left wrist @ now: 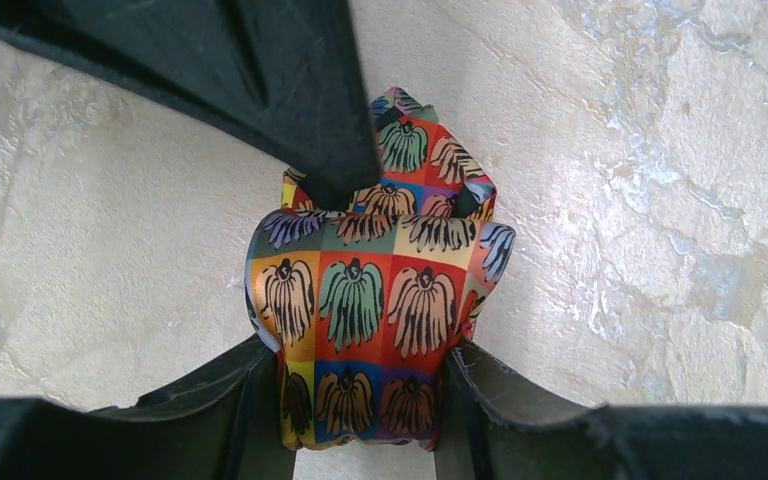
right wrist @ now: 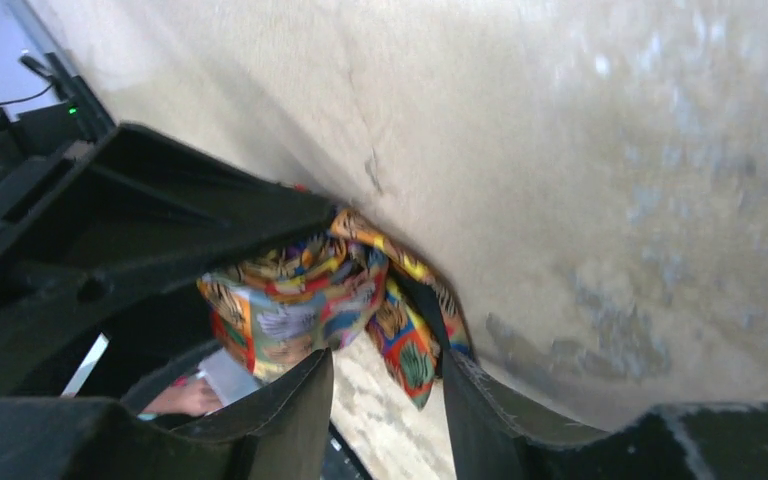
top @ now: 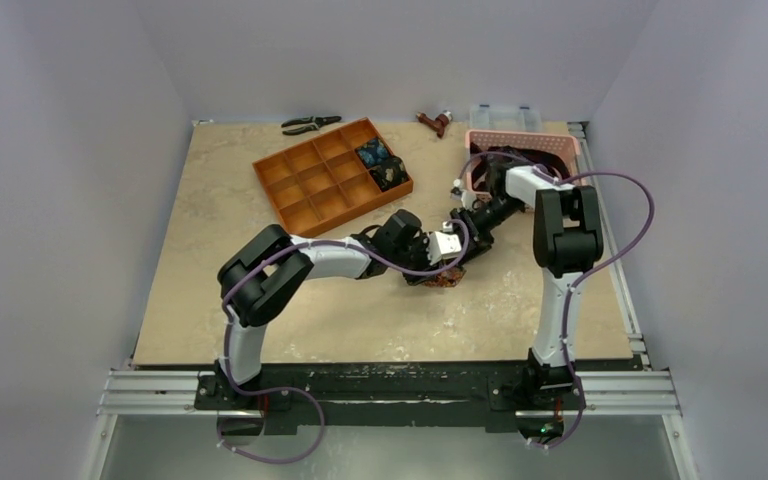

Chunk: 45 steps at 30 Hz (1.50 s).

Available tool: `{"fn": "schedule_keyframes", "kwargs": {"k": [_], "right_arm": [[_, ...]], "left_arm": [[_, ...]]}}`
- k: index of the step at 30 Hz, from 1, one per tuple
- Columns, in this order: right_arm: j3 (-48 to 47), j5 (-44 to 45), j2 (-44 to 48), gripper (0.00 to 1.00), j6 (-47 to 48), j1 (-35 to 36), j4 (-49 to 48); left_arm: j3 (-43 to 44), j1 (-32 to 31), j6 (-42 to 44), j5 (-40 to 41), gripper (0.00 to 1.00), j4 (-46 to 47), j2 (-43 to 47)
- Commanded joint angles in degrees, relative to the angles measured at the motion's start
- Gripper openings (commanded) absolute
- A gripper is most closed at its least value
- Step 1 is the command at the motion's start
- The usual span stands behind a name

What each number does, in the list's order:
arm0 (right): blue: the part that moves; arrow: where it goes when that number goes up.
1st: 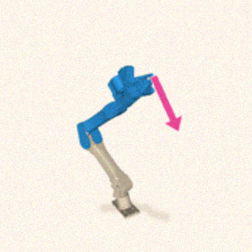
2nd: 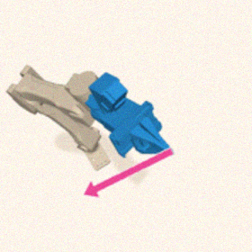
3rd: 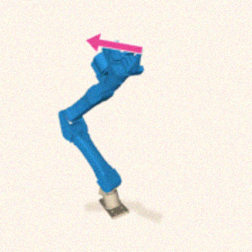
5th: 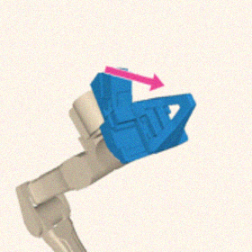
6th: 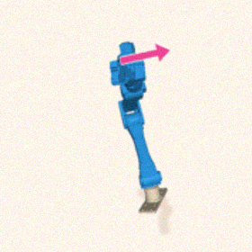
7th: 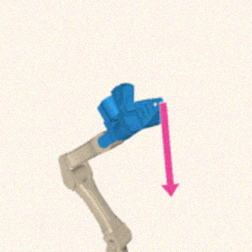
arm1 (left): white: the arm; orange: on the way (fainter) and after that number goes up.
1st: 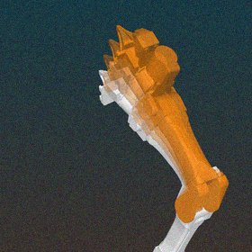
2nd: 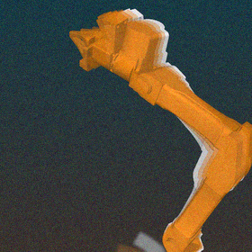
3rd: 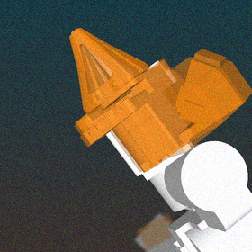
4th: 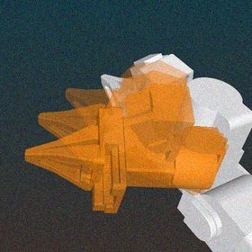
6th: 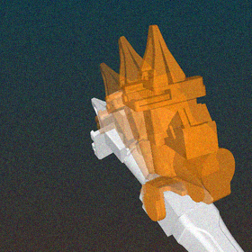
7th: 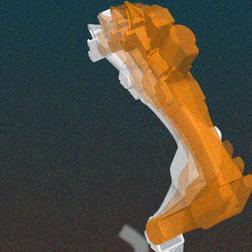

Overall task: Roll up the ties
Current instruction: Roll the tie at the center of the board.

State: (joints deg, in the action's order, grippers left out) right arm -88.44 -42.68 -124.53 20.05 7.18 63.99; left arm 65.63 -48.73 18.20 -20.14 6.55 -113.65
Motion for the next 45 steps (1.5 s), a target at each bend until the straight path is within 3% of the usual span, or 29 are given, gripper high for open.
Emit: {"fn": "schedule_keyframes", "kwargs": {"k": [1,4,5,6,16,19,20,21,31,37,45], "right_arm": [[3.2,-6.0,3.3,0.48,3.5,-2.3,4.2],[5.7,-5.7,5.2,0.62,0.8,-3.0,1.9],[6.2,-5.4,5.7,0.73,0.0,-3.2,0.9],[6.6,-4.8,6.2,0.76,-0.3,-3.2,0.0],[7.1,-4.3,7.2,0.78,-5.1,-2.7,-5.2],[11.2,3.6,10.3,0.85,-8.8,-2.6,-9.1],[12.3,5.2,11.1,0.96,-9.8,-2.6,-10.3],[13.3,5.9,12.0,0.98,-10.8,-2.7,-11.5],[17.8,-0.3,8.5,0.98,-18.0,-1.4,-18.9],[18.9,-10.2,8.3,0.98,-21.7,-0.8,-23.3],[21.1,-14.4,14.5,0.81,-23.0,1.0,-26.6]], "left_arm": [[-1.6,-0.3,3.4,5.0,0.27,-12.2,-1.7],[-0.8,-0.5,3.4,5.0,0.27,-12.9,-2.2],[-0.6,-0.5,3.3,5.0,0.27,-13.2,-2.4],[-0.5,-0.5,3.3,4.9,0.27,-13.3,-2.4],[-0.8,-0.5,3.6,5.2,0.27,-14.4,-2.6],[-0.7,-0.5,3.3,5.2,0.27,-14.2,-2.6],[-0.6,-0.5,3.2,5.1,0.27,-14.3,-2.8],[-0.4,-0.5,3.0,5.1,0.27,-14.3,-2.9],[-0.1,-0.5,2.7,5.2,0.27,-14.5,-3.6],[-0.3,-0.6,2.5,5.2,0.27,-14.6,-3.4],[-0.5,-0.6,2.5,5.1,0.27,-14.6,-3.4]]}}
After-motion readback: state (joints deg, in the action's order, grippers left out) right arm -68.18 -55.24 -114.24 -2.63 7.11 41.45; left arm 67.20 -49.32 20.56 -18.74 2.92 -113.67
